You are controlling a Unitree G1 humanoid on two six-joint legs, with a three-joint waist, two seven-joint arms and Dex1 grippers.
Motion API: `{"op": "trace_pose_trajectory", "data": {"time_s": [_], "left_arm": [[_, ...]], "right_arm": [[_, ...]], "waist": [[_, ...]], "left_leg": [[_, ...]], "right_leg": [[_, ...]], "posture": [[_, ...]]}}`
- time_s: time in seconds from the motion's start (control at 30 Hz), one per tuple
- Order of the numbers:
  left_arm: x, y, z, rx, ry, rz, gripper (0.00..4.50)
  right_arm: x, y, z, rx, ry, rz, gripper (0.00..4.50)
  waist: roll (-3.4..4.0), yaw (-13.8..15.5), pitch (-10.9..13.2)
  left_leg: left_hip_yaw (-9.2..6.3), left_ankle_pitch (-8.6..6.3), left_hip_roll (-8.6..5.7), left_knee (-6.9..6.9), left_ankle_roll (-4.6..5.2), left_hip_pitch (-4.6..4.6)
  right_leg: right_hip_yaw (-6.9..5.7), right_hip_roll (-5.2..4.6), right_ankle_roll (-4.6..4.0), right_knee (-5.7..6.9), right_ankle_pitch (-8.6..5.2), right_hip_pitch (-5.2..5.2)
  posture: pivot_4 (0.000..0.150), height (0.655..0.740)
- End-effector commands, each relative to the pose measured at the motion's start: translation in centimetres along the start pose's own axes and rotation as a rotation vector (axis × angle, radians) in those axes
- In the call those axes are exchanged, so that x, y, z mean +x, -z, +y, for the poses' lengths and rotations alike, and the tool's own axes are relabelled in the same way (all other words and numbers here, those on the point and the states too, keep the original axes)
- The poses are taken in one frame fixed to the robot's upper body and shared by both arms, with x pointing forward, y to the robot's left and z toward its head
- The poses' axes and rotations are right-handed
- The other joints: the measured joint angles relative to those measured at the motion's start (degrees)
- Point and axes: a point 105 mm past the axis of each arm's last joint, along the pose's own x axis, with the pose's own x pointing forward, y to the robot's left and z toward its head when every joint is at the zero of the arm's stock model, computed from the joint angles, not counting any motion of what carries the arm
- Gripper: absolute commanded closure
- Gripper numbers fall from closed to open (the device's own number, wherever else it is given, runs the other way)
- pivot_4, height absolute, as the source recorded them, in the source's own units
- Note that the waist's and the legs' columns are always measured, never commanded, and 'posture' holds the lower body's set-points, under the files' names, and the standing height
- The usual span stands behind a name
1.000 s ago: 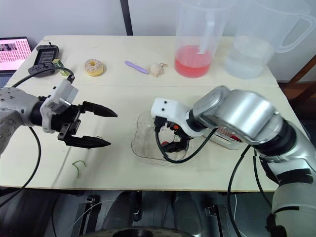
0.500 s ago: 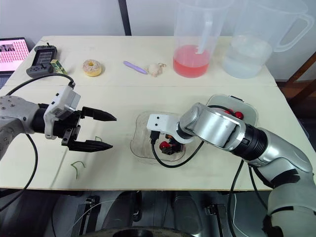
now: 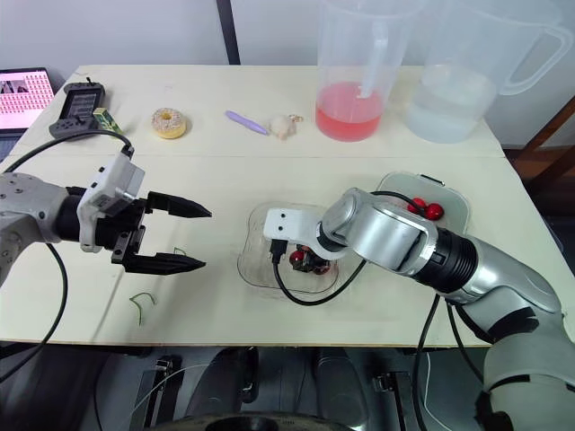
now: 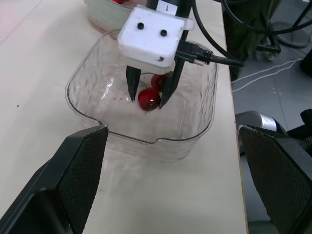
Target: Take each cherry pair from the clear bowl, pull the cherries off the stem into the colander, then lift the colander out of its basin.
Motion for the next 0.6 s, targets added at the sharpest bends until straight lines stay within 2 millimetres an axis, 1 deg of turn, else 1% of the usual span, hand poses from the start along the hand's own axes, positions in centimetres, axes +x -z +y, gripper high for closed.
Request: {"op": "trace_pose_trajectory", "data": {"time_s": [0.03,0.13,0.23,0.3,0.33,0.5,0.6], "left_arm": [[-0.4,-1.0,0.0,0.055,-0.020,-0.004,0.00],[-0.4,-0.8,0.2,0.067,-0.036,0.016,0.00],[-0.4,-0.7,0.4,0.074,-0.046,0.020,0.00],[-0.4,-0.7,0.4,0.073,-0.046,0.020,0.00],[-0.4,-0.6,0.4,0.074,-0.045,0.023,0.00],[-0.3,-0.8,0.4,0.079,-0.045,0.022,0.00],[-0.2,-0.8,0.4,0.078,-0.045,0.021,0.00]], "right_arm": [[-0.7,-0.4,-0.3,-0.006,0.013,-0.004,2.25],[-0.5,0.1,-0.1,0.012,0.006,0.013,2.25],[-0.5,0.0,-0.1,0.008,0.007,0.010,2.25],[-0.6,-0.6,-0.3,-0.020,0.029,-0.009,2.76],[-0.6,-0.8,-0.4,-0.031,0.036,-0.015,3.10],[-0.8,-1.1,-0.4,-0.072,0.037,-0.020,3.10],[-0.9,-1.8,-0.8,-0.175,0.055,-0.030,3.10]], "waist": [[0.00,0.01,0.00],[0.00,0.01,0.00],[0.00,0.01,0.00],[0.00,0.01,0.00],[0.00,0.00,0.00],[0.00,0.00,0.00],[0.00,-0.01,0.00]], "left_leg": [[0.00,0.00,0.00,0.00,0.00,0.00],[0.00,0.00,0.00,0.00,0.00,0.00],[0.00,0.00,0.00,0.00,0.00,0.00],[0.00,0.00,0.00,0.00,0.00,0.00],[0.00,0.00,0.00,0.00,0.00,0.00],[0.00,0.00,0.00,0.00,0.00,0.00],[0.00,0.00,0.00,0.00,0.00,0.00]], "right_leg": [[0.00,0.00,0.00,0.00,0.00,0.00],[0.00,0.00,0.00,0.00,0.00,0.00],[0.00,0.00,0.00,0.00,0.00,0.00],[0.00,0.00,0.00,0.00,0.00,0.00],[0.00,0.00,0.00,0.00,0.00,0.00],[0.00,0.00,0.00,0.00,0.00,0.00],[0.00,0.00,0.00,0.00,0.00,0.00]], "posture": [[0.150,0.7321],[0.150,0.7321],[0.150,0.7321],[0.150,0.7321],[0.150,0.7321],[0.150,0.7321],[0.150,0.7321]]}}
